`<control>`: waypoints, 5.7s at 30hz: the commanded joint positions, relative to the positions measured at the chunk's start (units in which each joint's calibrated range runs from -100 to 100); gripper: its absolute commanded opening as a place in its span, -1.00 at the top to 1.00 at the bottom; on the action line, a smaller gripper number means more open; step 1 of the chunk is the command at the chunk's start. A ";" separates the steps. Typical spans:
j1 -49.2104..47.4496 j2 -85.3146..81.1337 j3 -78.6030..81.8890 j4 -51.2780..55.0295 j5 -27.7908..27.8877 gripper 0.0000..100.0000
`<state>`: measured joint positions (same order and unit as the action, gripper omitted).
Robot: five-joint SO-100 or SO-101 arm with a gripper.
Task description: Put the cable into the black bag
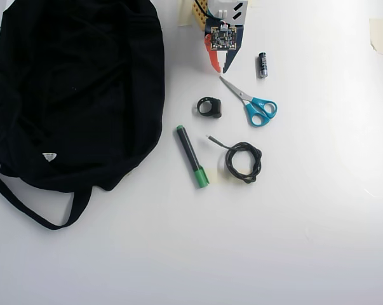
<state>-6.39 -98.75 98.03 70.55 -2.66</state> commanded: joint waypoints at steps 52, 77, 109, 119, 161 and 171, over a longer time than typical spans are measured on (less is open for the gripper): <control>-0.71 -0.58 1.34 1.89 0.09 0.95; -0.79 4.48 -4.77 -10.60 -0.33 0.95; -3.48 72.53 -71.89 -50.56 0.20 0.95; -0.34 90.54 -82.85 -65.12 0.25 0.95; -0.79 93.28 -87.79 -55.21 0.35 0.94; -3.18 88.88 -91.57 -24.64 0.14 0.95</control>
<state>-8.82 -6.85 9.28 36.02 -2.52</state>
